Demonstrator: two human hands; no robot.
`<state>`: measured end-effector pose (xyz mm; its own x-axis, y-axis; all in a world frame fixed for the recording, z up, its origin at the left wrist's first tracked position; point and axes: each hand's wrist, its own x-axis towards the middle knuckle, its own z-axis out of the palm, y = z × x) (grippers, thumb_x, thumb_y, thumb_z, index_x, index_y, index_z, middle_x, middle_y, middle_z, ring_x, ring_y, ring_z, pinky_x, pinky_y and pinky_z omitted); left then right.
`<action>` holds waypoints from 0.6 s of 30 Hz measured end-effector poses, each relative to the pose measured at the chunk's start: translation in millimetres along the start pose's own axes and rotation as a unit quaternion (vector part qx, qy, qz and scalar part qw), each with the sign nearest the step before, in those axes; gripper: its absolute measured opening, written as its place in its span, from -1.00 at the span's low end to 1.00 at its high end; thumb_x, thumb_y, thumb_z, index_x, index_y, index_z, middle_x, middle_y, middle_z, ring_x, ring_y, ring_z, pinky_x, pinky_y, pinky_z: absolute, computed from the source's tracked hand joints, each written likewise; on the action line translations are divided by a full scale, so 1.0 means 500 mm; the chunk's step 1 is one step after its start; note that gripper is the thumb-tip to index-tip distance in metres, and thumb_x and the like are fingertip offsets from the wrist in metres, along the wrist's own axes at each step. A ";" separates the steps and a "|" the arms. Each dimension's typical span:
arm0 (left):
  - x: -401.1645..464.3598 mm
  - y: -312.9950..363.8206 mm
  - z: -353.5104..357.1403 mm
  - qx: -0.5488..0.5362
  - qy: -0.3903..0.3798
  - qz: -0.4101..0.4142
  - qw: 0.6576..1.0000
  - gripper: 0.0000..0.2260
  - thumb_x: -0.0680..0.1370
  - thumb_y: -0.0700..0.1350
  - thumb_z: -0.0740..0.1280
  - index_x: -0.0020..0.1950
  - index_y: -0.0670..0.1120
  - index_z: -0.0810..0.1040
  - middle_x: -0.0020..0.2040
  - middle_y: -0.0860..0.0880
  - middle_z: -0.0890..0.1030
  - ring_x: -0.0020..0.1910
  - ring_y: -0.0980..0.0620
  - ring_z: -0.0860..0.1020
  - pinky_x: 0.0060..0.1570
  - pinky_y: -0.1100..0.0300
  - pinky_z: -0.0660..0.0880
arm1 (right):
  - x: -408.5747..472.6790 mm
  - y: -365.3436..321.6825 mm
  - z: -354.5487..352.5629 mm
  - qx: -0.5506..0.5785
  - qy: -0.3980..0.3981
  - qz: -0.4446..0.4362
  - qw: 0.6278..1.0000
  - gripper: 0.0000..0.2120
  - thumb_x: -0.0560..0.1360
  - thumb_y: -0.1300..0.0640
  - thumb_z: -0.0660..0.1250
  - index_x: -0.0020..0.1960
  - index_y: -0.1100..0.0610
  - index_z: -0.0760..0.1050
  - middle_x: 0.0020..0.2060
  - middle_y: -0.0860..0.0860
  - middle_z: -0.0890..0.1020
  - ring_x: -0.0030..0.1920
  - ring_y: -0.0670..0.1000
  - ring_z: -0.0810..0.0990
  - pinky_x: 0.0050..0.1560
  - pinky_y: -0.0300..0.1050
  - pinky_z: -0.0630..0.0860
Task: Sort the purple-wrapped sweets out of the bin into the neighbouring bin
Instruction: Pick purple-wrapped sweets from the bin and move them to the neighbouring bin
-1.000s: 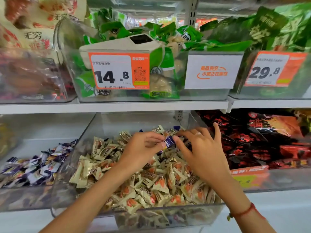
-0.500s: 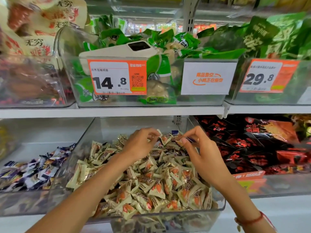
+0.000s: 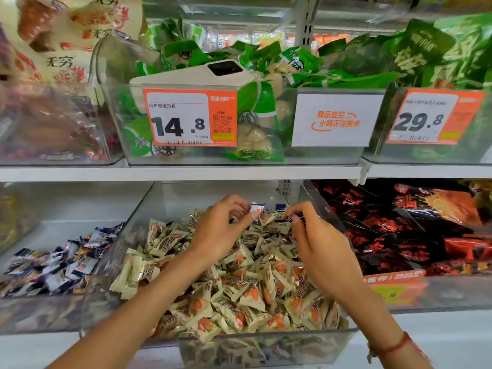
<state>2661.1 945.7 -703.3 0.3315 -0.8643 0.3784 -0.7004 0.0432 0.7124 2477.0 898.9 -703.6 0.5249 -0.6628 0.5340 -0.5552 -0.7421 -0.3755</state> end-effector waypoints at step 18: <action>0.092 -0.103 -0.026 0.167 -0.031 -0.087 0.982 -0.76 0.59 -0.13 0.27 0.25 -0.02 0.53 0.21 0.05 0.58 0.17 0.06 0.53 0.17 0.14 0.47 | 0.015 0.031 -0.015 -0.057 -0.036 -0.025 0.997 -0.77 0.54 -0.09 0.23 -0.01 0.08 0.44 -0.61 -0.13 0.26 -0.60 -0.13 0.24 -0.41 -0.34 0.09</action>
<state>2720.6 910.3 -715.1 0.4335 -0.8729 0.2240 -0.8077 -0.2661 0.5261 2467.5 882.9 -699.5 0.5959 -0.6341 0.4928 -0.5954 -0.7606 -0.2588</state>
